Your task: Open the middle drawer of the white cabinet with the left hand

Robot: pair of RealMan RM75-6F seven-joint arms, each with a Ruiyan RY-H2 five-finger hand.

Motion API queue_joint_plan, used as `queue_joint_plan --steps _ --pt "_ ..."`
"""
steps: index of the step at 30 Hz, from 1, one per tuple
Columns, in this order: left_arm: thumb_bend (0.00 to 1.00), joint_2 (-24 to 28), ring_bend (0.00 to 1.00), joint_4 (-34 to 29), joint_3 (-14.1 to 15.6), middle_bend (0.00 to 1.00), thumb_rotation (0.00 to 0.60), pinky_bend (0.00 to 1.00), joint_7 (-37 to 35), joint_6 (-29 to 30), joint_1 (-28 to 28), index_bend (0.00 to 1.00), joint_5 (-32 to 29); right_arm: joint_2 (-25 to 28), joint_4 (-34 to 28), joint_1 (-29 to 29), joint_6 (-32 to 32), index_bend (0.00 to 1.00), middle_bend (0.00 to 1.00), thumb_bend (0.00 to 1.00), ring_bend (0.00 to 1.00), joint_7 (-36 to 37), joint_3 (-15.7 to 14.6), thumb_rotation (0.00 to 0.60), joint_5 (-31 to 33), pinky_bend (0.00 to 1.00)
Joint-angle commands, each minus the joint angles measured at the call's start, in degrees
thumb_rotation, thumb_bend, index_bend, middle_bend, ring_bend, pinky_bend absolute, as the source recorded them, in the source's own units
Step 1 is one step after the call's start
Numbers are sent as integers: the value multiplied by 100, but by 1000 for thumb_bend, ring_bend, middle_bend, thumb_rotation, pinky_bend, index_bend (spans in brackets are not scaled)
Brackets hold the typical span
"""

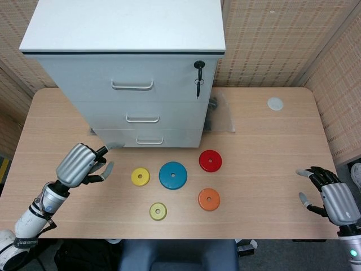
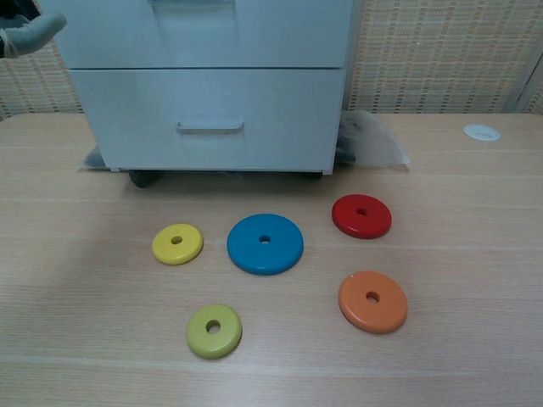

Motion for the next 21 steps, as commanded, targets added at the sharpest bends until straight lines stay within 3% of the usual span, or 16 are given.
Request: queue_joint_plan --steps 1,12,21 --pt "547 -44 1000 -100 -135 999 600 1000 121 -304 -267 183 -264 6 12 1 0 248 294 328 181 22 0 600 5 206" --pt "555 -289 1000 19 -445 1000 600 1000 412 -1019 -942 143 -1056 -17 160 -58 43 249 294 328 181 177 -21 600 65 206" --pt "559 -402 1000 213 -523 1000 600 1000 692 -1541 -1314 143 -1745 -38 265 -91 81 249 294 329 181 289 -17 600 98 206"
